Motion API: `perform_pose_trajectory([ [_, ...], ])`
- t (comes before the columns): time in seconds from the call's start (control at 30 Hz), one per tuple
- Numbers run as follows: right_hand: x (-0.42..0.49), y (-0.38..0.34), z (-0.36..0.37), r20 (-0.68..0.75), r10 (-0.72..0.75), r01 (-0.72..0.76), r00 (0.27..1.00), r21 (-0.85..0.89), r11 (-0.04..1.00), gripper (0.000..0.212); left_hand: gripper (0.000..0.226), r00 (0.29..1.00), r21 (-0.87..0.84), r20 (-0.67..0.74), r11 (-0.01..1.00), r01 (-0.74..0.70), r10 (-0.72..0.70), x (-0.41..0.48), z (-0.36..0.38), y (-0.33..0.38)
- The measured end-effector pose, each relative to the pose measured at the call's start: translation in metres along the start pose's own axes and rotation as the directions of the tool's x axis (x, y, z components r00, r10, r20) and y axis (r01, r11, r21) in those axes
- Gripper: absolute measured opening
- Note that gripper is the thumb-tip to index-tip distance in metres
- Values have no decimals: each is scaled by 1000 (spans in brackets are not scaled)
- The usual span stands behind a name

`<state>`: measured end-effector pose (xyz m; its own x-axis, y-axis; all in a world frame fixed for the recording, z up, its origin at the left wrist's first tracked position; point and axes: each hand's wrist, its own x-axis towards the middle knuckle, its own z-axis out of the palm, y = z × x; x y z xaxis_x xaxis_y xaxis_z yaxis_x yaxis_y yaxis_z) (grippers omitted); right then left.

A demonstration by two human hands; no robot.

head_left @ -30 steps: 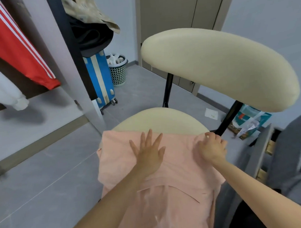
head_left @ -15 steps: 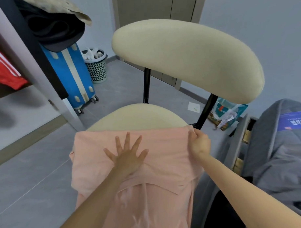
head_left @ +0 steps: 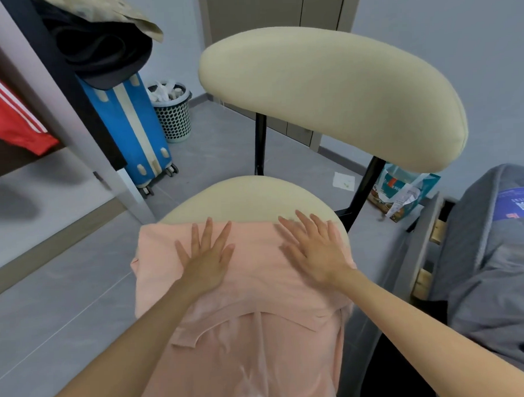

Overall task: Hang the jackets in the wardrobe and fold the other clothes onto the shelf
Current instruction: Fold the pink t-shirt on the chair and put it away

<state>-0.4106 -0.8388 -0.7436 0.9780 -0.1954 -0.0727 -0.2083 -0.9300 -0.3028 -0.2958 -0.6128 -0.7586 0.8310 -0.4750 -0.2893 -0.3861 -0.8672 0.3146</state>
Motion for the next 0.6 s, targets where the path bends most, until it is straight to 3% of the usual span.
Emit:
perform_pose_trajectory([
  [0.1, -6, 10, 26, 133, 29, -20, 991, -68, 997, 53, 51, 1000, 91, -21, 996, 18, -16, -1, -2, -27],
  [0.27, -4, 30, 32, 80, 263, -251, 962, -128, 959, 59, 51, 978, 95, -195, 991, 98, -78, -1, 3, -47],
  [0.37, 1, 27, 24, 102, 304, -286, 947, -160, 945, 59, 50, 981, 89, -162, 988, 124, -109, 3, 1, -44],
  [0.43, 7, 22, 17, 73, 269, -250, 960, -194, 949, 56, 50, 989, 65, -113, 992, 107, -99, 7, -5, -42],
  [0.53, 19, 13, 6, 67, 131, -123, 989, -104, 987, 52, 49, 995, 106, -101, 994, -11, 22, 12, -19, -48],
  [0.6, 28, 9, 2, 101, 84, -79, 991, -54, 995, 54, 60, 992, 135, -80, 987, -89, 101, 15, -30, -54],
])
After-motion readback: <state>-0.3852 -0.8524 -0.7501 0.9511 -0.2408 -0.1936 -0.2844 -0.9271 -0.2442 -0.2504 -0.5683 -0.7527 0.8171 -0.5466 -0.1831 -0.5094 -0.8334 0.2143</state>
